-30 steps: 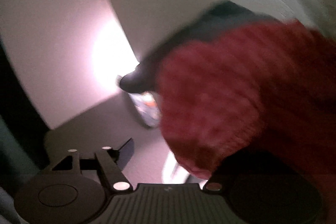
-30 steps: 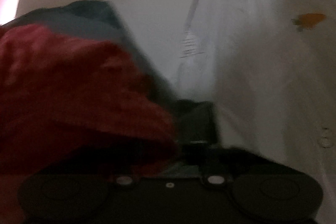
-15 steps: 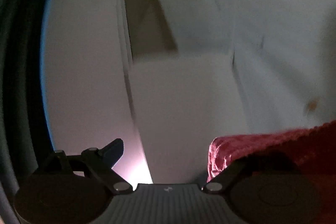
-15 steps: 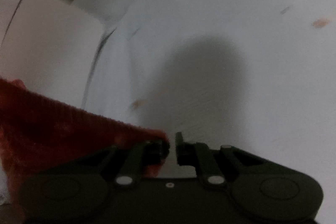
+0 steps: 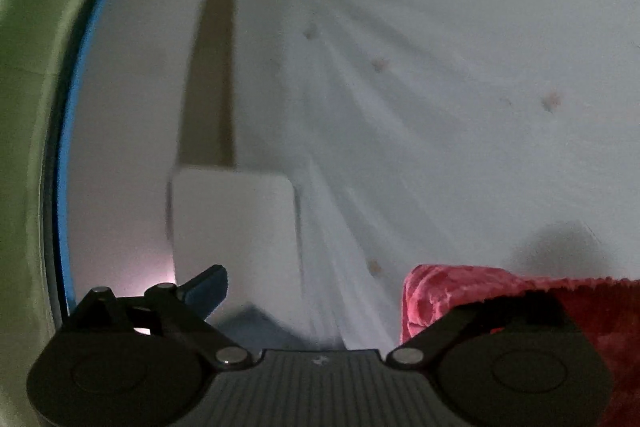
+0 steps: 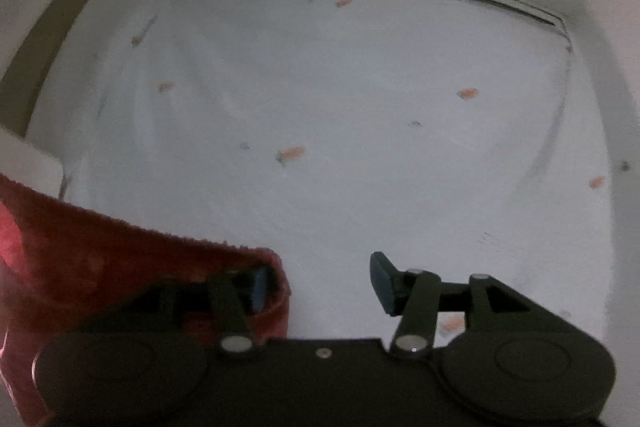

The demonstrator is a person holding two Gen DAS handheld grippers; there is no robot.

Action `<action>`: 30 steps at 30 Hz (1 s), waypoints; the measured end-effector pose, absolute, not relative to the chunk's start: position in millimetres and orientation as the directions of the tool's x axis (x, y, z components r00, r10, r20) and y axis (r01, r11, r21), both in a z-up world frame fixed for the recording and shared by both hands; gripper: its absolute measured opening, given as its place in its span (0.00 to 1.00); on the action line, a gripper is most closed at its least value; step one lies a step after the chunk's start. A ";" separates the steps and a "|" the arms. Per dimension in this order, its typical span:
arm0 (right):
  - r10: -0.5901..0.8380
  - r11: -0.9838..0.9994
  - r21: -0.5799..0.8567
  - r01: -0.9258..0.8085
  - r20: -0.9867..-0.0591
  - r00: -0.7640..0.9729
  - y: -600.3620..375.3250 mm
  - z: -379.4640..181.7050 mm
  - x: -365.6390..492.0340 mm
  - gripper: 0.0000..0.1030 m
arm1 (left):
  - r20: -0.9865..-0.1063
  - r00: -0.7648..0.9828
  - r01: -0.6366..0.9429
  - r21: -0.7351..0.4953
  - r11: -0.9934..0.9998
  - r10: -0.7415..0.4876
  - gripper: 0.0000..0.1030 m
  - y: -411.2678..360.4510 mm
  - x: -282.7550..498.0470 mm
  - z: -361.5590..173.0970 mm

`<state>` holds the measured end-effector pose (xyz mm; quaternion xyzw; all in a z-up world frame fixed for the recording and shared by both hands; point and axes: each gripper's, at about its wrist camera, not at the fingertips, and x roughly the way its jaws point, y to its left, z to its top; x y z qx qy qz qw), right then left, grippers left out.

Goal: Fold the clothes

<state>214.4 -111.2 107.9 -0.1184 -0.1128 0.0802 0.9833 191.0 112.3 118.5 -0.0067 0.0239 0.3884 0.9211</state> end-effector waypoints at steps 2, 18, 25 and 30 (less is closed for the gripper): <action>0.167 0.957 -0.258 -0.130 0.125 0.978 -142.0 98.2 191.3 0.51 | -0.188 0.727 -0.669 0.022 0.743 0.660 0.96 84.3 179.1 101.3; 0.070 0.974 -0.200 -0.109 -0.194 0.978 -231.6 43.1 186.6 0.55 | -0.608 0.678 -0.461 0.084 0.883 0.412 0.96 38.5 199.3 38.8; 0.057 0.985 -0.139 -0.100 -0.281 0.958 -191.9 31.7 362.5 0.67 | -0.717 0.665 -0.367 -0.069 0.927 0.210 1.00 80.9 366.5 -12.8; 0.058 0.992 -0.044 -0.116 -0.663 0.746 -167.5 -34.4 521.8 0.62 | -0.892 0.450 -0.367 -0.219 0.904 -0.033 1.00 105.5 474.7 -98.9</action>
